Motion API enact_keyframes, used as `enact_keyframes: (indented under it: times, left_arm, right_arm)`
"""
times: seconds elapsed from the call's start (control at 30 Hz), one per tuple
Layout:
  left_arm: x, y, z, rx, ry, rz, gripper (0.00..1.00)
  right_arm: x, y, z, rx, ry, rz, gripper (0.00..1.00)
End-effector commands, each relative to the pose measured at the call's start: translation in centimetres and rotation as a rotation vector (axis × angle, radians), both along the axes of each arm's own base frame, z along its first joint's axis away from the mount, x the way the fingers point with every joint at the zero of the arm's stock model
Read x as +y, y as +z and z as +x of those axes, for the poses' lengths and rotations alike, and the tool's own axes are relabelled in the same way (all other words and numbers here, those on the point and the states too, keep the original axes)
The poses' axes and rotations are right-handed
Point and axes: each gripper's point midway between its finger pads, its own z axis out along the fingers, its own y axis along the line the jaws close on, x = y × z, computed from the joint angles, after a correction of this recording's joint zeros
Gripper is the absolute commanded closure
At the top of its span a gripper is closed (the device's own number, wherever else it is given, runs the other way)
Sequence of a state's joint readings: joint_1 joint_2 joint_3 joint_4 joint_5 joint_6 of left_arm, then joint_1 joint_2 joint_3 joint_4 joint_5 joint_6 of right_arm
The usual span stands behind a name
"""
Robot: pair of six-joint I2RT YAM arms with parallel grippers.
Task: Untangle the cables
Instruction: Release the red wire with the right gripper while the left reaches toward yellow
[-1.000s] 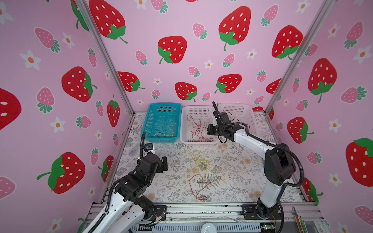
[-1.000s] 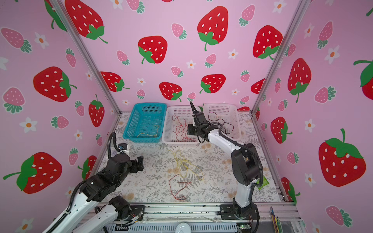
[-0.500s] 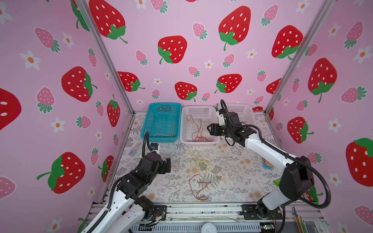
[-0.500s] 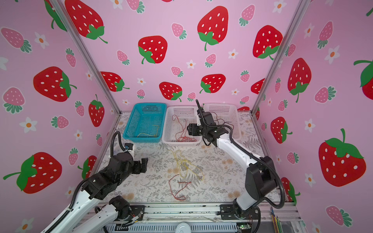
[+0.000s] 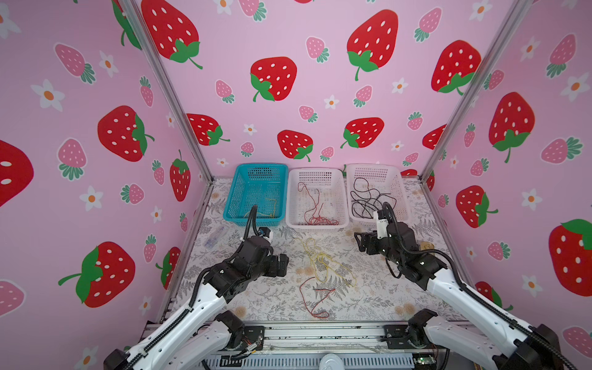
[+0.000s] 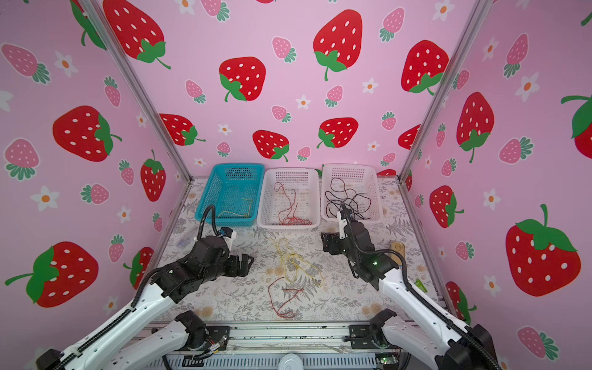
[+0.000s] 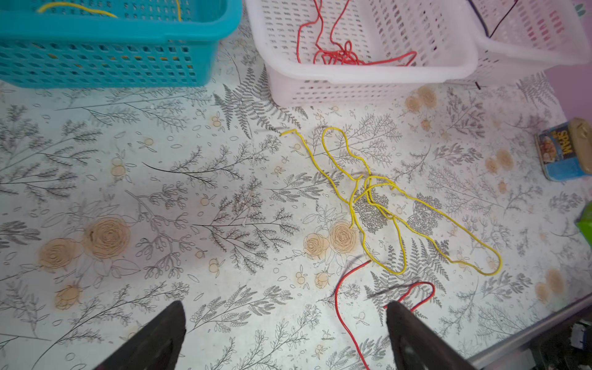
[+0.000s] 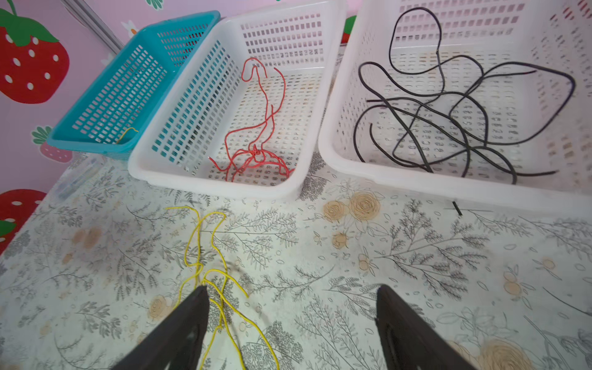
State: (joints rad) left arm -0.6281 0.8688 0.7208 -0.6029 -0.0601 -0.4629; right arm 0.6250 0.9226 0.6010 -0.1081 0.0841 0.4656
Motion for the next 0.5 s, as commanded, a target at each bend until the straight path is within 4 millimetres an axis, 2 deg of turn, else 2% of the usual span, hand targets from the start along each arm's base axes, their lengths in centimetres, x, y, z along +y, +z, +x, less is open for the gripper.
enact_keyframes:
  times: [0.0,0.13,0.3,0.47]
  left_arm:
    - [-2.5,1.2,1.1,-0.015,-0.006,-0.048,0.01]
    - [-5.1,0.7,2.2,0.023,-0.042,-0.048,0.00]
    - [-7.5,-0.7,3.7,0.098,-0.044,-0.055,0.01]
    - [-9.7,-1.7,4.9,0.171,-0.022,-0.102,0.09]
  right_arm:
    - [-1.2,0.9,0.3,-0.123,-0.050,0.032,0.17]
    - [-1.6,-0.1,-0.5,-0.177,-0.040,0.070,0.17]
    - [-1.8,-0.2,-1.2,-0.233,-0.038,0.144,0.17]
    - [-2.5,-1.1,-1.9,-0.243,-0.052,0.168,0.17]
